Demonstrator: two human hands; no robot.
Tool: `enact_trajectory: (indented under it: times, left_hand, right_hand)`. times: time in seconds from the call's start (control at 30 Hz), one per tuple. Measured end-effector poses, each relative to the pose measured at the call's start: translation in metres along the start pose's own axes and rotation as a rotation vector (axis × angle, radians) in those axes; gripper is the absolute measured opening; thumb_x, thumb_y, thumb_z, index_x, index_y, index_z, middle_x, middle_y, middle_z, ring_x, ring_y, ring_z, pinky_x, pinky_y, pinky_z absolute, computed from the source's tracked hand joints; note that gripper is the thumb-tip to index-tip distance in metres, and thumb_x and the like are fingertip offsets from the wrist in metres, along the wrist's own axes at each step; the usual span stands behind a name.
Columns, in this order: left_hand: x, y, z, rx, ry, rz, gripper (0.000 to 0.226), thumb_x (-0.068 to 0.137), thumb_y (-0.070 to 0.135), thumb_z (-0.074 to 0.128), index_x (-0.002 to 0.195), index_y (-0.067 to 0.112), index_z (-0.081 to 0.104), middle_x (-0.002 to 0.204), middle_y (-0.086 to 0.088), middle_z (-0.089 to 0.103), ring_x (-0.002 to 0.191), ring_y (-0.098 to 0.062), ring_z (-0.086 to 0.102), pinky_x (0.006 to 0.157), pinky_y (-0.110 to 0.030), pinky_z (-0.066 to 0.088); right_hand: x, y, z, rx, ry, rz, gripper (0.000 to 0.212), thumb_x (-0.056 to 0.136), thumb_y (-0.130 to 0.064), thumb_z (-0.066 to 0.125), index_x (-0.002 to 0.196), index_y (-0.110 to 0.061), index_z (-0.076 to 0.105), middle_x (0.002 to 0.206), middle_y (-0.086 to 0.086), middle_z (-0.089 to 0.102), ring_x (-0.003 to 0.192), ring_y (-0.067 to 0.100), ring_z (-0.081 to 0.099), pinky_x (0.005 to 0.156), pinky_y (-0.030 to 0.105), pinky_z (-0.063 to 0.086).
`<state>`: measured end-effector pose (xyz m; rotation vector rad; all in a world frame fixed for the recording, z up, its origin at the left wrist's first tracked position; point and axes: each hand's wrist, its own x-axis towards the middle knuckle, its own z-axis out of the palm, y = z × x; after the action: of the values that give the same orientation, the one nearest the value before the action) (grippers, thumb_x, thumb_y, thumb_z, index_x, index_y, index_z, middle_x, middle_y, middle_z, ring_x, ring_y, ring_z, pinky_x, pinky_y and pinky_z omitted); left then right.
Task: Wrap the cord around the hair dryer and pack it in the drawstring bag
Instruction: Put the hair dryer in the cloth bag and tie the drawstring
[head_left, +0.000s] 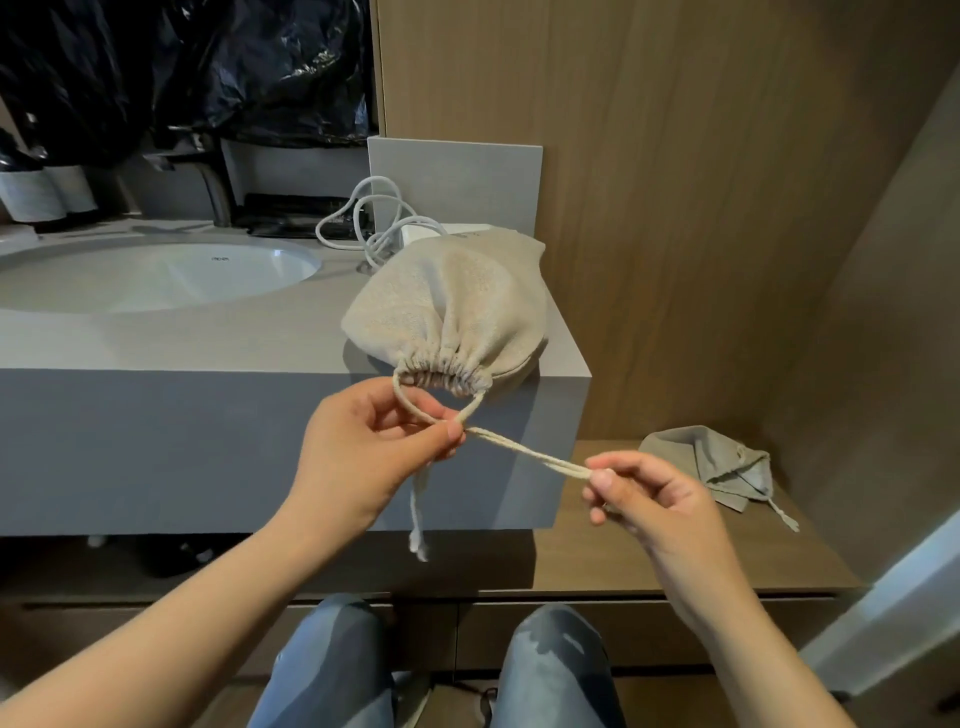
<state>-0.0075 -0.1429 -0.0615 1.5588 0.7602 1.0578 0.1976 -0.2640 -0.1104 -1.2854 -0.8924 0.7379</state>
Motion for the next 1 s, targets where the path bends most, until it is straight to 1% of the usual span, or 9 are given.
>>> enact_trajectory:
  times: [0.13,0.23,0.3,0.43,0.53,0.73,0.8,0.9,1.0]
  left_hand:
    - [-0.008,-0.001,-0.005,0.274,0.060,0.254,0.012,0.076,0.004,0.079,0.081,0.011,0.070,0.077,0.003,0.074,0.067,-0.026,0.070,0.069,-0.034,0.061]
    - [-0.006,0.004,-0.012,0.394,0.022,0.357,0.012,0.077,0.005,0.079,0.079,0.016,0.072,0.075,0.007,0.072,0.069,-0.015,0.070,0.067,-0.032,0.059]
    - [-0.003,0.006,-0.017,0.411,-0.016,0.348,0.011,0.077,0.007,0.079,0.079,0.016,0.073,0.074,0.009,0.071,0.070,-0.010,0.070,0.068,-0.031,0.059]
    - [-0.001,0.003,-0.026,0.350,-0.069,0.261,0.007,0.077,0.009,0.079,0.079,0.014,0.075,0.072,0.003,0.073,0.068,-0.016,0.071,0.069,-0.041,0.060]
    - [-0.002,0.000,-0.032,0.252,-0.090,0.198,0.007,0.076,0.006,0.079,0.080,0.010,0.074,0.072,-0.004,0.073,0.067,-0.019,0.071,0.069,-0.043,0.061]
    - [0.000,-0.002,-0.044,0.172,-0.074,0.195,0.017,0.074,0.003,0.079,0.088,0.009,0.073,0.078,-0.007,0.074,0.069,-0.021,0.072,0.072,-0.035,0.061]
    - [0.002,-0.002,-0.045,0.177,-0.067,0.208,0.018,0.074,0.003,0.080,0.089,0.010,0.073,0.077,-0.007,0.073,0.070,-0.022,0.071,0.072,-0.038,0.061]
    - [0.006,-0.001,-0.048,0.180,-0.058,0.221,0.019,0.074,0.006,0.080,0.091,0.011,0.074,0.077,-0.007,0.072,0.071,-0.027,0.070,0.072,-0.046,0.059]
    - [0.010,0.000,-0.049,0.186,-0.070,0.242,0.020,0.074,0.008,0.080,0.093,0.013,0.075,0.078,-0.006,0.072,0.073,-0.028,0.069,0.071,-0.048,0.059]
  right_hand:
    - [0.001,-0.029,0.013,-0.047,-0.015,-0.143,0.022,0.076,-0.024,0.066,0.091,-0.008,0.072,0.075,0.007,0.070,0.069,0.018,0.066,0.068,0.026,0.057]
    - [0.004,-0.053,0.031,-0.125,-0.104,-0.242,0.021,0.079,-0.025,0.063,0.095,-0.015,0.074,0.082,0.001,0.074,0.079,0.015,0.069,0.072,0.023,0.056]
    - [0.008,-0.068,0.045,-0.185,-0.196,-0.292,0.021,0.083,-0.024,0.061,0.098,-0.018,0.074,0.088,-0.002,0.075,0.086,0.012,0.070,0.075,0.019,0.054]
    - [0.026,-0.087,0.067,-0.282,-0.262,-0.385,0.016,0.086,-0.011,0.066,0.094,-0.021,0.076,0.088,-0.008,0.075,0.090,0.008,0.069,0.074,0.015,0.052]
    - [0.041,-0.091,0.078,-0.355,-0.265,-0.460,0.017,0.081,-0.007,0.073,0.088,-0.021,0.078,0.084,-0.007,0.072,0.086,0.010,0.067,0.071,0.015,0.051]
    - [0.048,-0.080,0.097,-0.610,-0.231,-0.525,0.008,0.073,-0.018,0.082,0.075,-0.017,0.074,0.071,-0.008,0.068,0.070,0.010,0.064,0.060,0.016,0.051]
    - [0.049,-0.078,0.097,-0.689,-0.278,-0.609,0.005,0.076,-0.014,0.080,0.080,-0.016,0.077,0.079,-0.010,0.069,0.078,0.008,0.065,0.067,0.017,0.053]
    - [0.047,-0.075,0.093,-0.810,-0.346,-0.719,0.017,0.080,-0.008,0.074,0.093,-0.018,0.079,0.092,-0.012,0.069,0.091,0.004,0.064,0.080,0.016,0.053]
    - [0.047,-0.070,0.091,-0.831,-0.291,-0.765,0.021,0.080,-0.010,0.075,0.098,-0.022,0.078,0.094,-0.013,0.064,0.093,0.006,0.060,0.077,0.015,0.051]
